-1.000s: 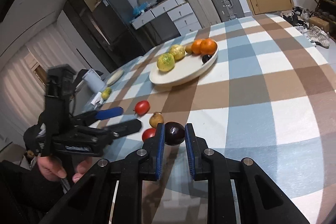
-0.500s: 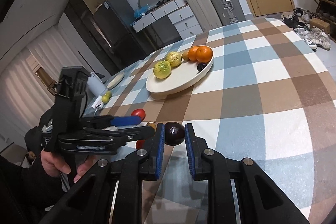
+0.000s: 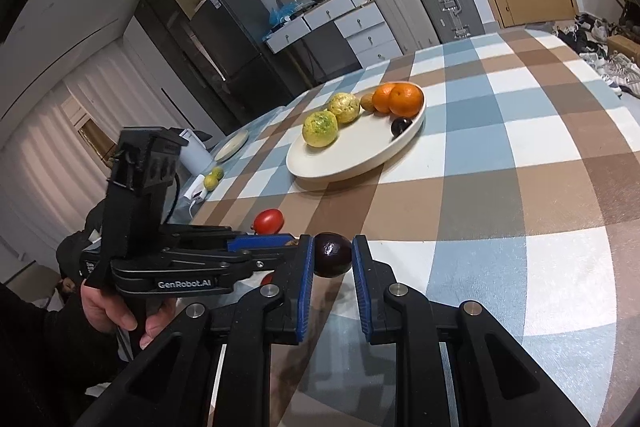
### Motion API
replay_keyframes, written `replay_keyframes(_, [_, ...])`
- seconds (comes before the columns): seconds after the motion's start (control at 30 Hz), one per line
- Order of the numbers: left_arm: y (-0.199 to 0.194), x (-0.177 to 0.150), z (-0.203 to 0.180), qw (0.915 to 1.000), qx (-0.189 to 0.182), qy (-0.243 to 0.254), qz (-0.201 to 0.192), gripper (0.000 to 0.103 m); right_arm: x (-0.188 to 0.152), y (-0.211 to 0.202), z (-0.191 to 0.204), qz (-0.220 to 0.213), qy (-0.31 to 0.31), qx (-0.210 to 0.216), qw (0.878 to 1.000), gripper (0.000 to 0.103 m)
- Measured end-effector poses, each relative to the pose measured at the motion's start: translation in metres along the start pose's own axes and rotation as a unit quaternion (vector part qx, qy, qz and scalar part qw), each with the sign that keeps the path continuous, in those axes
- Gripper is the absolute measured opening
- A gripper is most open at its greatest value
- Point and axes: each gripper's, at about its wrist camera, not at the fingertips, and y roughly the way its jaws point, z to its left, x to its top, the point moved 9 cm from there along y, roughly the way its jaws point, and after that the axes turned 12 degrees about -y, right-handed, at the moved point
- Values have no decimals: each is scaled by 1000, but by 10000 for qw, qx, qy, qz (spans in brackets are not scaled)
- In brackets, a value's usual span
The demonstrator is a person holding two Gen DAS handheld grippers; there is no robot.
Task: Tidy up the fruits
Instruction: 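Close the left gripper on the small brown pear, then carry the plum and pear onto the cream plate and open both grippers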
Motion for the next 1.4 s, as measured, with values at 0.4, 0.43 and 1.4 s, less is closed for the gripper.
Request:
replay_keyframes(0.4, [-15,36,3,9994,-189,-92,-286,21,22,15,-12,44,294,210,9993,20])
replay_keyframes(0.43, [-16,40,3,9993,-198,-83,-315,21,27,17,-13,36,297,216,9993,20])
replay_keyframes(1.4, [26,176,40,9949,-145,-465,-879,22,154,135,-66,208,670,306,9971,20])
